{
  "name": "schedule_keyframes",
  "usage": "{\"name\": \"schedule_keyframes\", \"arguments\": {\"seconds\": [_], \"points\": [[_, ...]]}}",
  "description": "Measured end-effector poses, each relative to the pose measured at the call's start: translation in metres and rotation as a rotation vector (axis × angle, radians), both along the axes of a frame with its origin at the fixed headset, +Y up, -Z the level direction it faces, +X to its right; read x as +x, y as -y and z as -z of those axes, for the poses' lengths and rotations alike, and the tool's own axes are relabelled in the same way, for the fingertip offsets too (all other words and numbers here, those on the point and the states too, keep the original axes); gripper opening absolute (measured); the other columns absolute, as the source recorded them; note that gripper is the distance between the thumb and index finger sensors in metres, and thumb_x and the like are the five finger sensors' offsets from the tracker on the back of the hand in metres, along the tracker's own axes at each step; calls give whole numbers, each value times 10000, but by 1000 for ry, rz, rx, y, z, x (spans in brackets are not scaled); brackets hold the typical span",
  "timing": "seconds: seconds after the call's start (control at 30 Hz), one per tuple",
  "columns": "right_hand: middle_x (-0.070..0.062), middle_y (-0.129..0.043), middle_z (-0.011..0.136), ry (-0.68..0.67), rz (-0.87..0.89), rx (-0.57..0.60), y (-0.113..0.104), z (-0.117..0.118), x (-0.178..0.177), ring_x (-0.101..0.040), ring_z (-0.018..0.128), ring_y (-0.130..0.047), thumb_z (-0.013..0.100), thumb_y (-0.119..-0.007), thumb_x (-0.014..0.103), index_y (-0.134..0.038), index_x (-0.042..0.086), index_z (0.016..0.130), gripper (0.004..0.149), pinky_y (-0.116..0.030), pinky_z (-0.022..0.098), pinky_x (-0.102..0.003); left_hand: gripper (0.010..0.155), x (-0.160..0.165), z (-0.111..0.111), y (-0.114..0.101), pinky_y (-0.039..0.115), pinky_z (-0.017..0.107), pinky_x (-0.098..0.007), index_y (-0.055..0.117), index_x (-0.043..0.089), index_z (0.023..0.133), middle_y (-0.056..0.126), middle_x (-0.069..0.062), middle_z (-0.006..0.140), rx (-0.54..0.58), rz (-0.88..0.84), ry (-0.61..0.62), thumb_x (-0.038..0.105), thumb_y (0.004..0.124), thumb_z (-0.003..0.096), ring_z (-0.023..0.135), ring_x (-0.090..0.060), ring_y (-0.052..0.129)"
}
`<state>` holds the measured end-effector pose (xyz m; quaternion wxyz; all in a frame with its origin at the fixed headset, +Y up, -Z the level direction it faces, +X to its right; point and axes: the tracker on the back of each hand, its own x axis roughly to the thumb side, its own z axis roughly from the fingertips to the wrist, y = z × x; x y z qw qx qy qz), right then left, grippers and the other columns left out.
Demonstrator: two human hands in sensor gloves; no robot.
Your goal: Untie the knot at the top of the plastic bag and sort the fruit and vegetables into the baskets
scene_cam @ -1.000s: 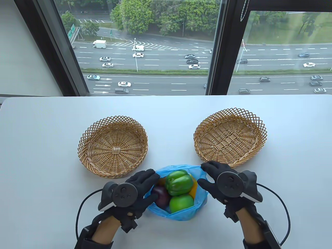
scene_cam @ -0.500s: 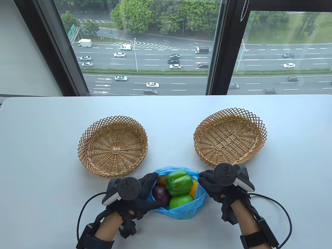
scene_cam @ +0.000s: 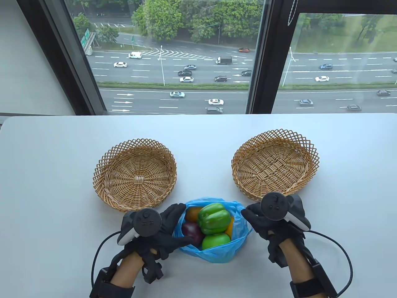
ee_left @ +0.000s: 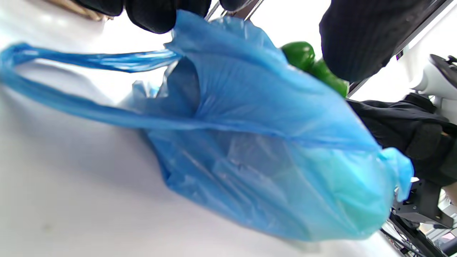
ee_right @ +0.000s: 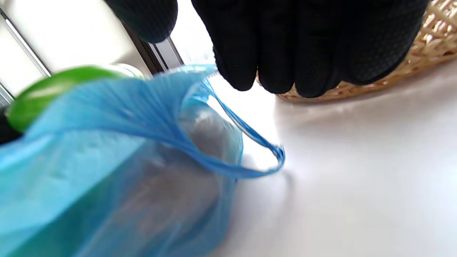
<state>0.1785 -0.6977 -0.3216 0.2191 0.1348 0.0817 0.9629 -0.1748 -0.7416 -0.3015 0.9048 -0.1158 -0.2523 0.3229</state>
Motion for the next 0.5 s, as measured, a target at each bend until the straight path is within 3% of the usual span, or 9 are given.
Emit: {"name": "schedule_keyframes", "arguments": {"seconds": [0.23,0.37,0.43,0.5], "points": [[-217,-846,929,-3,85,279,-26,-20,-9,-466,716,-929,591,-724,514,-842,91,919,548,-812,470,-545,916,-1,-3,-9,502,690,-666,437,206,1141,422,-139,1195,108,-24,-13,612,822,416,1039,-462,487],[-221,-726,1041,-104,39,482,-28,-34,-36,-495,821,-855,539,-812,545,-628,102,1106,743,-762,554,-594,947,2,-4,-9,485,697,-665,396,208,1146,400,-135,1201,109,12,-7,615,833,410,1055,-454,444],[-236,-656,1081,-133,3,512,-25,-40,-50,-515,846,-836,520,-819,594,-469,45,1162,915,-749,579,-611,966,2,-5,-9,492,696,-665,372,202,1147,396,-154,1199,116,23,-10,624,831,409,1052,-466,451],[-266,-567,1123,-173,-9,502,-23,-43,-64,-572,880,-787,509,-816,630,-390,25,1179,998,-724,597,-646,976,3,-5,-9,493,694,-667,353,201,1147,392,-165,1197,122,19,-9,623,831,409,1048,-471,460]]}}
